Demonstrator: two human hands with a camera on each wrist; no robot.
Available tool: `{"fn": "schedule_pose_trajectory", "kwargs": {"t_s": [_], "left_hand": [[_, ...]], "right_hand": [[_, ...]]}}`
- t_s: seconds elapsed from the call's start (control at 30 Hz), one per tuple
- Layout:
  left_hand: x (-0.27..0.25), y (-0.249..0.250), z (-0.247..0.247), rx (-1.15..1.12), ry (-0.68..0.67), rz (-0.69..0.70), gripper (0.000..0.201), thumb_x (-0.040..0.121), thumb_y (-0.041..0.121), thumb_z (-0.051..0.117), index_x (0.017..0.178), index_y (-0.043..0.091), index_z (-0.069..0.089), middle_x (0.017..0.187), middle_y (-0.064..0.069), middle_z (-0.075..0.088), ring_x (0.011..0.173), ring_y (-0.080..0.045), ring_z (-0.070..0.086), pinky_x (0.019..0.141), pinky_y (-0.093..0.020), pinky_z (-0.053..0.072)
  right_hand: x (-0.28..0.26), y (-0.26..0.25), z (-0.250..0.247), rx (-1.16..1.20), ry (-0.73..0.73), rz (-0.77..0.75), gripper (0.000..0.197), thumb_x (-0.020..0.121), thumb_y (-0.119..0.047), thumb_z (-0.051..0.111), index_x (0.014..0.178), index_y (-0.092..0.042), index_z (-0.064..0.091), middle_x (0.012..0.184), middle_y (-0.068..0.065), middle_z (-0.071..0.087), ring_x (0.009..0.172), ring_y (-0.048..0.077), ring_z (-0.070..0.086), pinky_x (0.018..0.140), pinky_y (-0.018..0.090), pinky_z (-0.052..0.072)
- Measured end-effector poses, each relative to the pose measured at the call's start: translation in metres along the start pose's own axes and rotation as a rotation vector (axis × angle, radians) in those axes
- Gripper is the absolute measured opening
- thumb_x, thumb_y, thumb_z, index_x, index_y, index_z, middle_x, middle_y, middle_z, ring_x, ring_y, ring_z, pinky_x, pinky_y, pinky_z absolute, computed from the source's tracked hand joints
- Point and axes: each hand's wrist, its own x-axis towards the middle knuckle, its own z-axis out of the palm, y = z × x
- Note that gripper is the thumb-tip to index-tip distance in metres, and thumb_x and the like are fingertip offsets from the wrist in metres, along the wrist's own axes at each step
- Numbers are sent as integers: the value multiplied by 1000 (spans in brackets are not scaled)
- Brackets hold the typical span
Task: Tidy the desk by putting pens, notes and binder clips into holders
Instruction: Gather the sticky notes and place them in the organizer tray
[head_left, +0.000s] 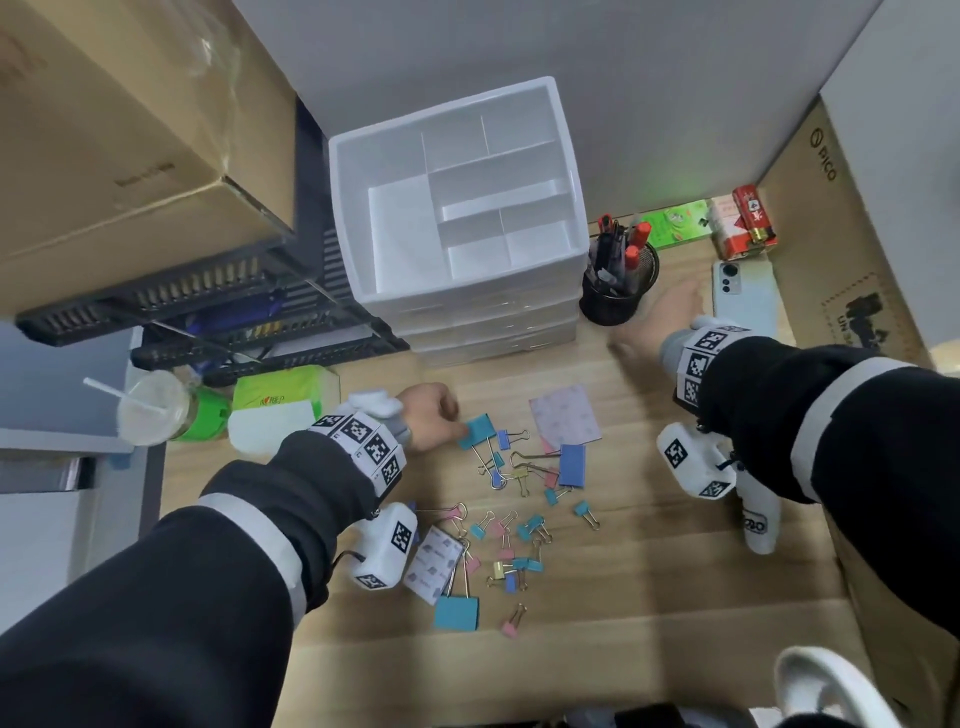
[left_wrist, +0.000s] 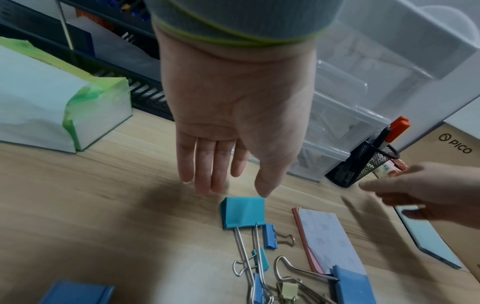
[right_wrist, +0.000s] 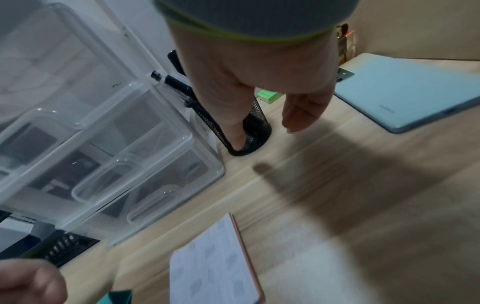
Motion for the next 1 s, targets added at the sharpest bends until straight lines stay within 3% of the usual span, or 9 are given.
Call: {"fn": "schedule_pose_trajectory", "kwargs": {"t_s": [0.13,0.2,0.3,0.4,0.5,0.6,0.77,0.9,1.0], "left_hand": [[-12,-6,1,36,3,2,25,81,31,77,92,19,59,89,2,57,84,-18,54,56,-22,37],[-19,-11,5,69,-8,-8,24,82,32,77,88,19,58,88,1,57,83,-18,54,56,-24,36],[-34,-27,15,92,-16,-31,26,79,30,79,76,21,54,87,0,59,81,-19,56,55,-24,37],[-49,-48,26,122,-64,-62,22,77,30,79,83,16,63,88,-1,64,80,-21,61,65,-27,46],[-62,-66,37,168,-121,-59,26,75,32,79,88,12,70,90,-5,70,76,-21,60,67,-29,49],[-75,-81,51,248,-149,-15,36,75,38,78,92,8,71,86,-4,68,73,-21,57,67,-30,49],[-88,-90,72,251,-101,171,47,68,44,80,104,24,58,89,6,66,83,-20,63,72,-33,53],[-89,-80,79,321,-164,253,68,71,38,80,127,20,46,101,-2,63,89,-24,62,77,-39,54],[-85,-71,82,406,-250,253,71,74,31,79,133,15,42,115,-8,62,100,-27,62,86,-43,54]], "right_hand": [[-24,10,11,-87,-195,21,52,66,-41,78,97,-4,56,97,13,68,87,31,66,79,40,59],[-34,14,24,-155,-262,-12,51,62,-50,75,85,-8,57,87,10,68,80,29,66,76,38,59],[-54,15,44,-241,-318,-52,64,50,-65,69,85,-12,62,77,6,68,73,26,66,75,39,60],[-74,14,64,-281,-314,-79,76,43,-68,69,91,-10,57,79,4,65,73,26,65,73,40,60],[-89,14,72,-296,-258,-103,83,52,-59,82,108,-11,43,95,4,58,86,28,61,75,37,55],[-95,16,81,-302,-228,-105,85,60,-51,88,118,-9,43,101,8,60,90,30,61,72,37,52],[-100,18,83,-297,-257,-134,42,77,-34,75,103,-9,54,85,5,59,80,27,61,73,37,53],[-101,25,86,-128,-193,-152,26,91,-22,55,113,-9,56,107,11,63,93,33,60,86,41,52],[-101,27,82,27,-111,-183,17,95,-17,45,108,-10,52,106,15,65,86,32,55,82,42,49]]}}
